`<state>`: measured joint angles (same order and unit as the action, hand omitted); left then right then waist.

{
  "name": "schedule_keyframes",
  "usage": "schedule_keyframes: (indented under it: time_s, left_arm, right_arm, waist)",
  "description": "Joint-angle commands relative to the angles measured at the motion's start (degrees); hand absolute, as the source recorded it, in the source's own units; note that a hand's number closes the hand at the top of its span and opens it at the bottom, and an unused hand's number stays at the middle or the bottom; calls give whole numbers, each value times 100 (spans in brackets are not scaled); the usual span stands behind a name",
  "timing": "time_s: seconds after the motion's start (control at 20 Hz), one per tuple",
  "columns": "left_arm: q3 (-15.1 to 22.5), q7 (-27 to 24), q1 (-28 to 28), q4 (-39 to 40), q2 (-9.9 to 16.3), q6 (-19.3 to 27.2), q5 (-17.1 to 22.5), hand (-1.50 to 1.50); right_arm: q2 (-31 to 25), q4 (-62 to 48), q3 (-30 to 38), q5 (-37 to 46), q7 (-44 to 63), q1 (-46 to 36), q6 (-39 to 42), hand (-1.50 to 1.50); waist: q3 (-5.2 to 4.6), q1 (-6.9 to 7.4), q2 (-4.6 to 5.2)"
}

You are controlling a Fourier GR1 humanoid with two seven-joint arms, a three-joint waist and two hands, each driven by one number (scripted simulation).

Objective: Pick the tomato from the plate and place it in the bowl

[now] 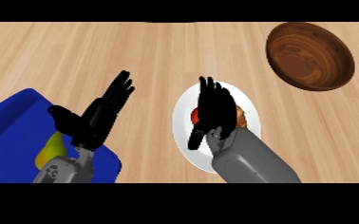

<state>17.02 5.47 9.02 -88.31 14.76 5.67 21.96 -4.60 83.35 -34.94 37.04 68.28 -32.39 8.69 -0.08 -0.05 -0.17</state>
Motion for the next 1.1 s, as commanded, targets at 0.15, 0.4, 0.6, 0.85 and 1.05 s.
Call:
schedule_keyframes:
  time_s: [0.15, 0.4, 0.6, 0.85, 1.05]
  left_arm:
    - [119, -83, -60, 100, -200, 54, -245, 0]
    - [-19, 88, -107, -200, -107, 14, -185, 0]
    - [-143, 33, 122, 86, -157, -107, -235, 0]
    - [-135, -424, -253, 300, -246, -396, -250, 0]
    - [-233, 95, -117, -95, -235, -206, -250, 0]
  right_arm:
    - [312, -358, 93, 235, 914, -30, 619, -150]
    - [450, -551, -272, 433, 1003, 234, 258, -150]
    - [453, -295, -266, 559, 1015, 344, 274, -150]
    - [455, -555, -261, 583, 972, 226, 163, -150]
    - [455, -950, 35, 632, 681, 83, 24, -150]
  waist:
    - [4, -4, 10]
    - [6, 34, -2]
    - [6, -19, -1]
    - [4, 21, 7]
    - [7, 44, 10]
